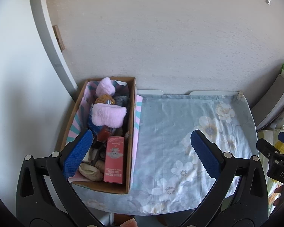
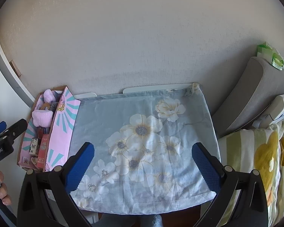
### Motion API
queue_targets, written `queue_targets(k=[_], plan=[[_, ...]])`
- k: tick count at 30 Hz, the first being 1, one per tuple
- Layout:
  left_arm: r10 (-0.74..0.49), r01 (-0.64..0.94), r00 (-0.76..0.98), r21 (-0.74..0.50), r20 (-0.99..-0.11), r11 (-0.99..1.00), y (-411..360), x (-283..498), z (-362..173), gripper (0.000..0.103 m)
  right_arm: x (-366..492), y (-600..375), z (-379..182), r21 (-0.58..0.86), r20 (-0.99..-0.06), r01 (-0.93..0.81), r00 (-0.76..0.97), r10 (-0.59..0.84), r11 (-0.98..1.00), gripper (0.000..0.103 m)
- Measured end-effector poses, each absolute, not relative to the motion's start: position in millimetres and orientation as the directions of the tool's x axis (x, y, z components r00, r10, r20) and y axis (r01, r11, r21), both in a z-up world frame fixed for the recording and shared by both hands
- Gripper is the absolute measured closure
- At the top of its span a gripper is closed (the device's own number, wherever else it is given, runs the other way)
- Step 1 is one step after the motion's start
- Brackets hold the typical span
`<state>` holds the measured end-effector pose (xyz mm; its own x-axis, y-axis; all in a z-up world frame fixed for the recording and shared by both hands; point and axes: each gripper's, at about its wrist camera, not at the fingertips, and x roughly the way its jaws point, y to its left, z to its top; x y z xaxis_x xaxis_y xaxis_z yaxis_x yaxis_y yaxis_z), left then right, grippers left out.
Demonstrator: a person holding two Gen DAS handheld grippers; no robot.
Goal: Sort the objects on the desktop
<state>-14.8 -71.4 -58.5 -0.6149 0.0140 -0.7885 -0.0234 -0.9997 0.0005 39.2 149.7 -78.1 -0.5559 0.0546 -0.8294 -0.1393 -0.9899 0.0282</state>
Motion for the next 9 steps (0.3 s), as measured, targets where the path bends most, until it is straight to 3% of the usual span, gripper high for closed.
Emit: queue_targets(k=[9], plan=[[0.016, -0.034, -0.623, 0.007, -0.782, -0.999, -66.7, -15.4, -59.1, 0.0, 32.1, 151.9, -83.9, 0.029, -0.833, -0.129, -0.552, 0.047, -0.991, 0.0]])
